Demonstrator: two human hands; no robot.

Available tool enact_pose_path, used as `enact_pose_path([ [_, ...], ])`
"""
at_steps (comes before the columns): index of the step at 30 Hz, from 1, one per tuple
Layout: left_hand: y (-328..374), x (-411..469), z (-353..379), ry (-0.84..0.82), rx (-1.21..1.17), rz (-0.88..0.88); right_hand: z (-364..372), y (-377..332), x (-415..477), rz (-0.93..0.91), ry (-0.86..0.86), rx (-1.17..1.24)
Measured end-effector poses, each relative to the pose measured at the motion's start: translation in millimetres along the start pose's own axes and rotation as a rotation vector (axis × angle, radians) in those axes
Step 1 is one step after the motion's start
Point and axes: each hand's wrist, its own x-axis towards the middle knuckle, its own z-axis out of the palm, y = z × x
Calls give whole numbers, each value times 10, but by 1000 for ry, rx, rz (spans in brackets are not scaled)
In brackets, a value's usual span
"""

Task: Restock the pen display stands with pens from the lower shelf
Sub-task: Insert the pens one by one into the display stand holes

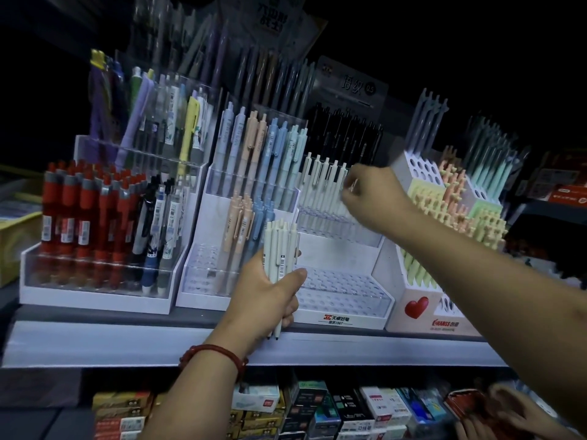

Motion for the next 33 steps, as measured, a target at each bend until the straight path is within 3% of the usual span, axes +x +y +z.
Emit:
enact_pose_path([
  [3,18,-12,0,-10,3,-2,-13,-276,-429,-5,-253,552],
  [6,29,-19,18,-18,5,23,75,-436,-688,43,-400,772],
  [13,-2,-7,11,16,62,72,187,-417,-689,183,-320,1014],
  [17,-31,-4,-3,15,72,75,-16,-373,-441,305,-76,1202],
  [21,-47,0,-31,-11,70,68,-129,-232,-33,344,155,1221],
  [29,-54,16,-42,-20,75,74,-11,-189,365,315,248,1037],
  [33,-64,19,-49,-25,73,76,81,-185,494,255,200,920],
])
